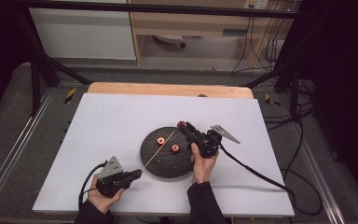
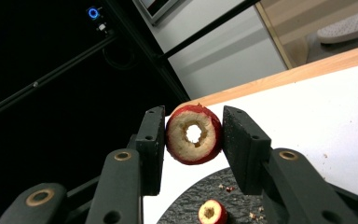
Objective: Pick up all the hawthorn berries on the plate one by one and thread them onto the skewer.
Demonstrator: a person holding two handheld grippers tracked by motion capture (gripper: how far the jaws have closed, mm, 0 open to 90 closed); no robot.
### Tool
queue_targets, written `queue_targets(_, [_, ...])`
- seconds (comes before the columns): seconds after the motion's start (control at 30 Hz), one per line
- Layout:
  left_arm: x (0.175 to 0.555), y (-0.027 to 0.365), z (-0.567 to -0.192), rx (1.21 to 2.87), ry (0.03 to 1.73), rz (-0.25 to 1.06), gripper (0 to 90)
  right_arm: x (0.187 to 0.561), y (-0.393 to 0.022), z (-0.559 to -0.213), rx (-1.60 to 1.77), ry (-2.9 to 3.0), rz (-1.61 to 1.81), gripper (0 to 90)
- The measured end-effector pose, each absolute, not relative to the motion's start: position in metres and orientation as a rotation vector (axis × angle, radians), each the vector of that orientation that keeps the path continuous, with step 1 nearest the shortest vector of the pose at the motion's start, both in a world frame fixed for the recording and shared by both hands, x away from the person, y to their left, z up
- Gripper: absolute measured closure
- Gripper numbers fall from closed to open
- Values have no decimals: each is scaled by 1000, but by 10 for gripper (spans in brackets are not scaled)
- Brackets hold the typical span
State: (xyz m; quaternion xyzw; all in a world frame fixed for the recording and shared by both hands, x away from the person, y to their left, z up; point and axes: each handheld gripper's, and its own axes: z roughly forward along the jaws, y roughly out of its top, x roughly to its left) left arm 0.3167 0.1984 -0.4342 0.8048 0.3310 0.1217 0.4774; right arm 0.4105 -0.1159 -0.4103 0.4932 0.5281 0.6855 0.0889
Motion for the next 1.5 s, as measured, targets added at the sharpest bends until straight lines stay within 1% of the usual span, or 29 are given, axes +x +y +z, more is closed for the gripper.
queue_targets(0.6, [317, 188, -437, 1953, 825, 269, 881, 408, -112, -416, 1408, 1545, 2052, 611])
queue_targets(0.93, [315, 182, -437, 1927, 841, 283, 881, 406, -109, -418, 1410, 1543, 2062, 611])
queue_targets(1.2, [310, 170, -436, 1874, 885, 286, 882, 405, -108, -420, 1405, 1539, 2059, 612])
queue_targets(1.5, [308, 158, -433, 1854, 934, 310, 883, 402, -106, -423, 1407, 1539, 2062, 612])
